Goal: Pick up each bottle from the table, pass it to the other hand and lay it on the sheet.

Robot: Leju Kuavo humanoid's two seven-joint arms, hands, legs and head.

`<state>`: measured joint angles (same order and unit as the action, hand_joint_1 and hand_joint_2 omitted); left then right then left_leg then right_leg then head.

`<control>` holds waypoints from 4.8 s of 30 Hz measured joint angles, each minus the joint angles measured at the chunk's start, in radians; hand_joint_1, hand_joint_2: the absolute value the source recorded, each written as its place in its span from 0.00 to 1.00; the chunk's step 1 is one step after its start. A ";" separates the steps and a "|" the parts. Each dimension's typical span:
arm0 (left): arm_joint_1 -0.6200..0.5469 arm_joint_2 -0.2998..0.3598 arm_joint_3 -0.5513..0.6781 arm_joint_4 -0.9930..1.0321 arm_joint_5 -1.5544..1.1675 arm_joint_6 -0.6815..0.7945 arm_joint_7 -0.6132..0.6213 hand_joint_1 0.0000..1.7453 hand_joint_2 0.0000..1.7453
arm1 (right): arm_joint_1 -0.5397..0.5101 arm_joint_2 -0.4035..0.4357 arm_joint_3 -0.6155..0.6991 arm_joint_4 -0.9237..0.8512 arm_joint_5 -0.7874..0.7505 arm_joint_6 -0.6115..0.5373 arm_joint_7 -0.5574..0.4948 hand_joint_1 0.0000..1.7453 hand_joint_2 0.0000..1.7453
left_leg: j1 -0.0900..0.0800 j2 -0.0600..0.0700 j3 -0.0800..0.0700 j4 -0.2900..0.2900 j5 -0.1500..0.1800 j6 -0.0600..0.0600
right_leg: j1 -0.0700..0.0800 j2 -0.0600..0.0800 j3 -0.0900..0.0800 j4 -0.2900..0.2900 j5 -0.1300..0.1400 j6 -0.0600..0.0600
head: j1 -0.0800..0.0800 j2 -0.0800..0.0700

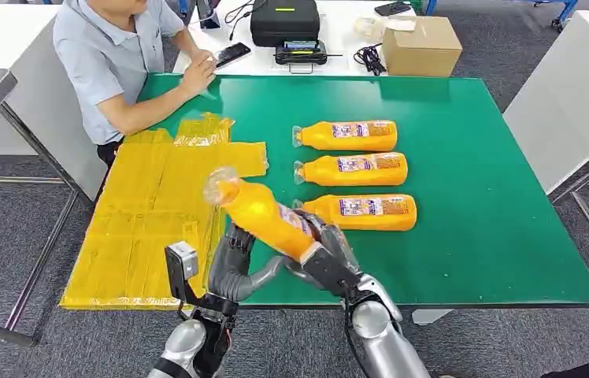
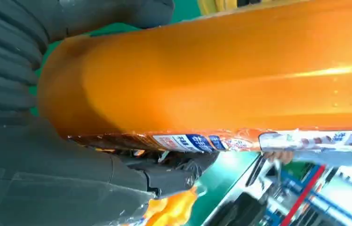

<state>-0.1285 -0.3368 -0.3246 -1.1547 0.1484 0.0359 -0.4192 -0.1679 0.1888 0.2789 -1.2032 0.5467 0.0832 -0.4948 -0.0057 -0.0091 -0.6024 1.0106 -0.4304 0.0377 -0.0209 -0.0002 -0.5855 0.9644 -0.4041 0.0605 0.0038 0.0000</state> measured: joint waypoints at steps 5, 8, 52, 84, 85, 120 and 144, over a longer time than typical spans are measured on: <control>-0.008 0.000 0.001 0.000 0.030 -0.002 -0.006 0.00 1.00 | 0.000 0.002 0.035 0.001 -0.003 -0.001 -0.006 1.00 1.00 | 0.000 0.000 0.000 0.000 0.000 0.000 | 0.000 0.000 0.000 0.000 0.000 0.000 | 0.000 0.000; -0.009 0.000 0.001 0.000 0.119 -0.060 -0.006 0.00 1.00 | -0.002 0.003 0.050 0.007 -0.016 0.006 -0.010 1.00 1.00 | 0.000 0.000 0.000 0.000 0.000 0.000 | 0.000 0.000 0.000 0.000 0.000 0.000 | 0.000 0.000; -0.020 0.000 0.002 -0.004 -0.020 -0.068 -0.075 1.00 1.00 | -0.053 0.011 0.076 0.137 -0.105 0.014 -0.025 1.00 1.00 | 0.000 0.000 -0.001 0.000 0.000 0.000 | 0.000 0.000 -0.001 0.000 0.000 0.000 | 0.000 0.000; 0.001 0.000 0.022 -0.113 -0.219 -0.006 -0.047 1.00 1.00 | -0.047 0.016 0.027 0.131 0.110 -0.130 0.087 0.00 1.00 | 0.000 0.000 -0.001 0.000 0.000 0.000 | 0.000 0.000 -0.002 0.000 0.000 0.000 | 0.000 0.000; 0.002 0.000 0.022 -0.120 -0.217 -0.008 -0.046 1.00 1.00 | -0.047 0.019 0.024 0.131 0.116 -0.135 0.087 0.00 1.00 | 0.000 0.000 -0.001 0.000 0.000 0.000 | 0.000 0.000 -0.002 0.000 0.000 0.000 | 0.000 0.000; 0.007 0.000 0.184 -0.262 -1.319 0.513 0.198 1.00 1.00 | 0.095 0.059 -0.008 -0.166 0.207 -0.164 0.055 0.00 1.00 | 0.000 0.000 -0.002 0.000 0.000 0.000 | 0.000 0.000 -0.002 0.000 0.000 0.000 | 0.001 0.000; -0.103 0.135 0.138 0.041 -1.719 0.407 0.618 1.00 1.00 | 0.153 0.044 -0.046 -0.201 0.171 -0.173 -0.005 0.00 1.00 | 0.000 0.001 -0.002 0.000 0.000 0.000 | 0.000 0.000 -0.003 0.000 0.000 0.000 | 0.001 0.000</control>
<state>-0.2316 -0.2014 -0.1865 -1.1133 -1.5705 0.4433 0.1991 -0.0152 0.2323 0.2327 -1.4046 0.7172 -0.0900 -0.5001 -0.0054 -0.0085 -0.6047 1.0106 -0.4300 0.0375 -0.0208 0.0000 -0.5888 0.9648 -0.4040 0.0604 0.0046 0.0000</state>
